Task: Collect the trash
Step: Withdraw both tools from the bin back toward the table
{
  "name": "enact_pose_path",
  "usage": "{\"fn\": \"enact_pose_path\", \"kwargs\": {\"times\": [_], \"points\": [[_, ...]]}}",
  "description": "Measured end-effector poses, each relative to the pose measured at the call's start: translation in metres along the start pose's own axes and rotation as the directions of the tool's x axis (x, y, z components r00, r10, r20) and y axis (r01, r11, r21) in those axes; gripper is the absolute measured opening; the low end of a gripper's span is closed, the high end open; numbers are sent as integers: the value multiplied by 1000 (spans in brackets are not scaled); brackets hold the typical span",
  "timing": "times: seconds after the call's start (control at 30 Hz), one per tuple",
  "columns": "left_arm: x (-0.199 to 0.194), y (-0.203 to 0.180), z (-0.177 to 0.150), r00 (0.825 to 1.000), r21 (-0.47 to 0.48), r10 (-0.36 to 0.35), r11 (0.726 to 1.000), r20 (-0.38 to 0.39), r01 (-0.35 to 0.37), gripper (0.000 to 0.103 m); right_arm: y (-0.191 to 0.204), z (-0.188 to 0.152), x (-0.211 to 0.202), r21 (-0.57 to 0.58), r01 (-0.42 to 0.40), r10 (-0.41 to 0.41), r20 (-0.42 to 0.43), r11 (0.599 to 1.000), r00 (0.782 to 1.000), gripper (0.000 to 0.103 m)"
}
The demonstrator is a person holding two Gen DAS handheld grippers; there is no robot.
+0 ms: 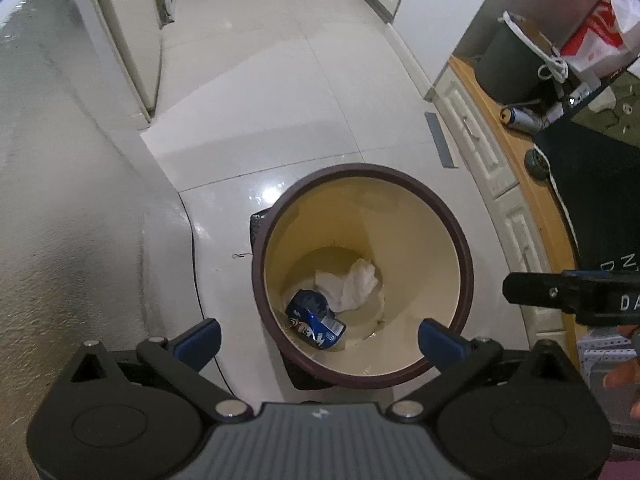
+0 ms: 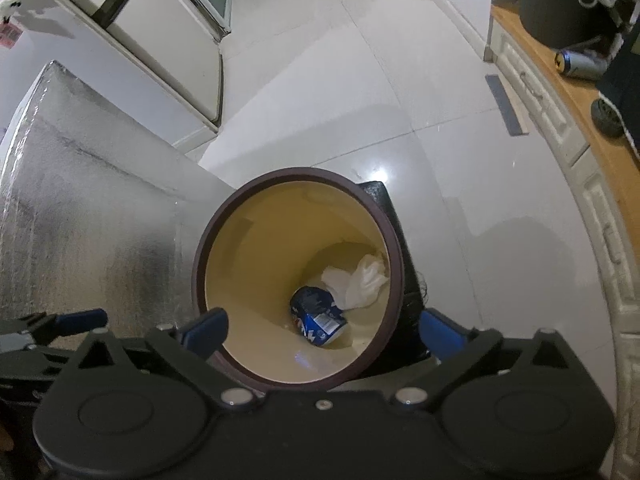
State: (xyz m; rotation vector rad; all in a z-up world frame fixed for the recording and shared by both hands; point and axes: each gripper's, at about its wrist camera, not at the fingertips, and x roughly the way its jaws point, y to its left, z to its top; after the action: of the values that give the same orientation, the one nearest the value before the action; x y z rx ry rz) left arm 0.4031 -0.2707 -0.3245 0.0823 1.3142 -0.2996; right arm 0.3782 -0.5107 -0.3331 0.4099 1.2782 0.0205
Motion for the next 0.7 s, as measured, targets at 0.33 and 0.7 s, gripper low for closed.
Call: {"fn": "enact_pose_path", "kwargs": {"times": [0.33, 0.7], "points": [[-53, 10, -10, 998, -21, 4, 1000, 62, -3, 103, 25, -12, -43, -74, 53, -47, 80, 996, 996, 103], [-120, 20, -27, 991, -7, -13, 1000, 131, 14, 103, 56, -31, -97, -120, 123, -104, 152, 985, 983, 103]]}}
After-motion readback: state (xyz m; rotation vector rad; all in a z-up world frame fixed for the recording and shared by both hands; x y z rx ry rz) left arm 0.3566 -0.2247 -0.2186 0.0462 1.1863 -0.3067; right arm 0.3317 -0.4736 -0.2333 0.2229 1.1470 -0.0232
